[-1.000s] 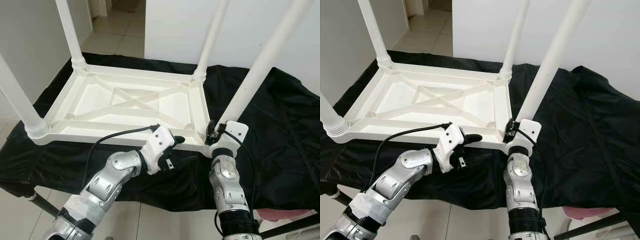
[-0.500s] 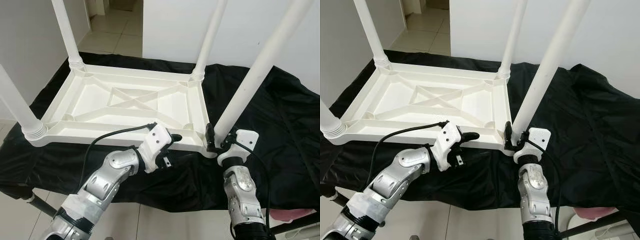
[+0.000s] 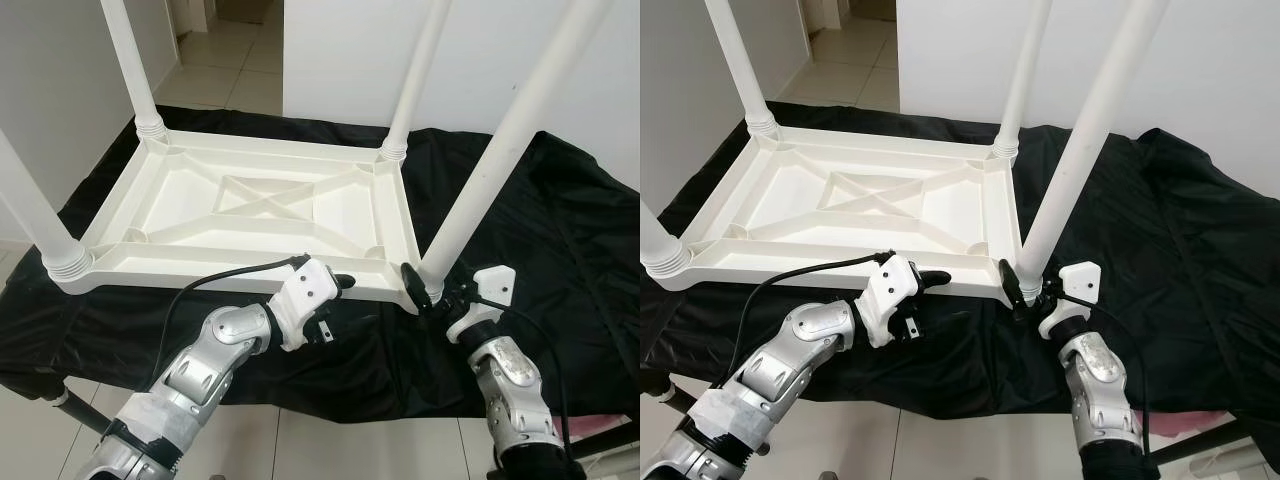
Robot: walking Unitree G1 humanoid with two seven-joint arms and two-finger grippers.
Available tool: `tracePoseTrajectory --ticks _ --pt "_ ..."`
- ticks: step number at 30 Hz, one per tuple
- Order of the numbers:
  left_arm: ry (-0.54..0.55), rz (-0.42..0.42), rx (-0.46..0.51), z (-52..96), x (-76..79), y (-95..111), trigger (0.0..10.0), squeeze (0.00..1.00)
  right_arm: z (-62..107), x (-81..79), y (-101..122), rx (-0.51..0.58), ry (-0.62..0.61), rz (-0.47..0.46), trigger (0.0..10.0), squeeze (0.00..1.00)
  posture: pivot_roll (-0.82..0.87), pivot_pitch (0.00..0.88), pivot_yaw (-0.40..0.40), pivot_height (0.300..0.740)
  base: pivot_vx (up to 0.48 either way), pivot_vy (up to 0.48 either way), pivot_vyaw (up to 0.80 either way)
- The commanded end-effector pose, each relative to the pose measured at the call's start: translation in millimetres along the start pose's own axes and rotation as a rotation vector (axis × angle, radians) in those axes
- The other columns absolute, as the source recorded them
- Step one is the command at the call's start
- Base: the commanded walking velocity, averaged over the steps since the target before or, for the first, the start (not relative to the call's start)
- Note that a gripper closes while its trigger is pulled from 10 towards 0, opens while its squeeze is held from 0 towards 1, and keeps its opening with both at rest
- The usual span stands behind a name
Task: Building children table
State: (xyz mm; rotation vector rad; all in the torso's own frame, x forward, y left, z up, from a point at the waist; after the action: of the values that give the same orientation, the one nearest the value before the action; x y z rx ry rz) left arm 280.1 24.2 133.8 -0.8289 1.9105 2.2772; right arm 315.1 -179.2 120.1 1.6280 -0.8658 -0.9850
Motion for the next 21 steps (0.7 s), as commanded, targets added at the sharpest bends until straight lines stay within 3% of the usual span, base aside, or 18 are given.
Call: tracePoseTrajectory --ticks 1,2,4,5,8,9,10,21 --pt "-0.054 -0.010 0.000 -0.9 3.2 -0.8 10.0 0.00 -3.2 0.8 -0.1 -0.017 0.038 0.010 10.0 0.00 -0.01 0.000 -0.043 0.740 0.000 0.000 0.00" --pt "-0.053 -0.014 0.004 -2.0 2.2 0.3 10.0 0.00 -8.6 2.6 2.2 -0.018 0.061 0.011 7.8 0.00 -0.01 0.000 -0.044 0.740 0.000 0.000 0.00" --pt "-0.052 -0.016 0.006 -2.8 2.0 0.9 10.0 0.00 -11.4 4.3 3.5 -0.018 0.060 0.023 7.3 0.00 0.00 0.000 -0.046 0.740 0.000 0.000 0.00" --pt "-0.052 -0.021 0.010 -4.3 2.8 1.3 10.0 0.00 -14.6 6.0 3.4 -0.023 0.067 0.032 5.0 0.00 0.00 0.000 -0.049 0.740 0.000 0.000 0.00" --pt "-0.053 -0.021 0.012 -5.4 4.5 1.6 10.0 0.00 -15.8 5.1 1.0 -0.034 0.077 0.033 5.0 0.00 0.00 0.000 -0.049 0.740 0.000 0.000 0.00" --pt "-0.054 -0.022 0.014 -5.7 5.3 1.8 10.0 0.00 -16.0 4.8 -0.4 -0.038 0.082 0.029 1.7 0.00 0.00 0.000 -0.051 0.740 0.000 0.000 0.00" --pt "-0.054 -0.021 0.016 -5.9 6.1 2.0 10.0 0.00 -16.0 4.2 -2.0 -0.043 0.089 0.024 0.0 0.00 0.00 0.000 -0.052 0.740 0.000 0.000 0.00" --pt "-0.053 -0.019 0.015 -5.1 6.9 2.0 10.0 0.00 -12.4 8.2 -10.4 -0.074 0.096 -0.006 0.0 0.00 0.01 0.000 -0.051 0.740 0.000 0.000 0.00"
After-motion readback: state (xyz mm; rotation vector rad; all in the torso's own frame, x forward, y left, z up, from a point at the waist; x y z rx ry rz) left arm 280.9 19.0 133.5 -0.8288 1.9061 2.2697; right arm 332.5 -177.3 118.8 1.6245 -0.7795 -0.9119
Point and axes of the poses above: a point about 5 cm out from each wrist's last joint towards the gripper, its own z axis pointing back from the gripper into the wrist, its own y axis along the axis of the wrist's last joint, x = y × z, the point moved 3 cm from there along -z, pointing out of the wrist towards the gripper, and after that the axes turned 14 degrees about -z, right-handed, at the moved point
